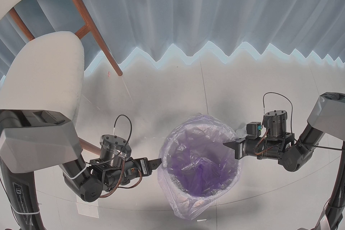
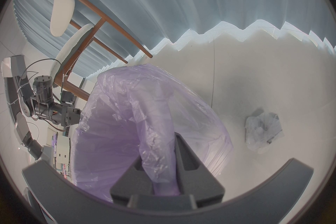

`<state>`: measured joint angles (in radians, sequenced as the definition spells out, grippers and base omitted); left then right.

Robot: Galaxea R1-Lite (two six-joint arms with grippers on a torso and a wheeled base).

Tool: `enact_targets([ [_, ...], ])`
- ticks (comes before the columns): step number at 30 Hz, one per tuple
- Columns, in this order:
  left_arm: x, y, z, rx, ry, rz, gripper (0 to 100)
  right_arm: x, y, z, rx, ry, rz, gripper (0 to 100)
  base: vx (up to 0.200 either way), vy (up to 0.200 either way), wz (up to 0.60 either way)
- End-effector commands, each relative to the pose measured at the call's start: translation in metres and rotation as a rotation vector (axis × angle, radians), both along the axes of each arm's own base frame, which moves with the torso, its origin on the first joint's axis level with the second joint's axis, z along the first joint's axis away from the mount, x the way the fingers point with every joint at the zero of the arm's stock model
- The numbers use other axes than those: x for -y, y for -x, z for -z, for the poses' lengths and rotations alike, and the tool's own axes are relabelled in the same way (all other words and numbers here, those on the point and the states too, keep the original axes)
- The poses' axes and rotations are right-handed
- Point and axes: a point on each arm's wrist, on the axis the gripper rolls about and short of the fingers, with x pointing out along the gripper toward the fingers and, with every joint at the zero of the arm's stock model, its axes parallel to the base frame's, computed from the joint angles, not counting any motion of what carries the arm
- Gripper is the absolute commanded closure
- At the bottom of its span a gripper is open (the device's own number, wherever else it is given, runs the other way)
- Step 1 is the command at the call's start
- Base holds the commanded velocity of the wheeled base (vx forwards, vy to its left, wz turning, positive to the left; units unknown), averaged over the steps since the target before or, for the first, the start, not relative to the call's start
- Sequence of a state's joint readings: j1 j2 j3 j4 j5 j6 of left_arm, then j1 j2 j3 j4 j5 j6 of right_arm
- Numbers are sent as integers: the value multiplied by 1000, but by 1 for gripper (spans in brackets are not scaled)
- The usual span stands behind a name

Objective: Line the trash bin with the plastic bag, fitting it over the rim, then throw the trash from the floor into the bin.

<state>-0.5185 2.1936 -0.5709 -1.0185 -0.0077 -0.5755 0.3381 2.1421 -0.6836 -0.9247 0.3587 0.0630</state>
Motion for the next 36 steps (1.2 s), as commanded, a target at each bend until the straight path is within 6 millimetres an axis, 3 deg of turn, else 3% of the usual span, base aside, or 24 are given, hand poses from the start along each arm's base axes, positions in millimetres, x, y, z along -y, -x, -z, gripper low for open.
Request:
enact_targets([
  [1, 3, -8, 14, -22, -9, -18, 0, -2, 2, 0, -2, -1, -10, 100, 0, 0, 0],
  [15, 5, -36, 45, -17, -47, -118, 0, 0, 11, -17, 25, -28, -34, 100, 0, 0, 0],
  [27, 5, -42, 51, -26, -29, -144, 0, 1, 13, -23, 29, -41, -42, 100, 0, 0, 0],
  [30, 5, -38, 46, -18, -19, -143, 0, 0, 12, -20, 24, -38, -41, 100, 0, 0, 0],
  [36, -8, -1, 2, 52, 19, -133, 0, 1, 8, -25, 13, -78, -7, 100, 0, 0, 0],
])
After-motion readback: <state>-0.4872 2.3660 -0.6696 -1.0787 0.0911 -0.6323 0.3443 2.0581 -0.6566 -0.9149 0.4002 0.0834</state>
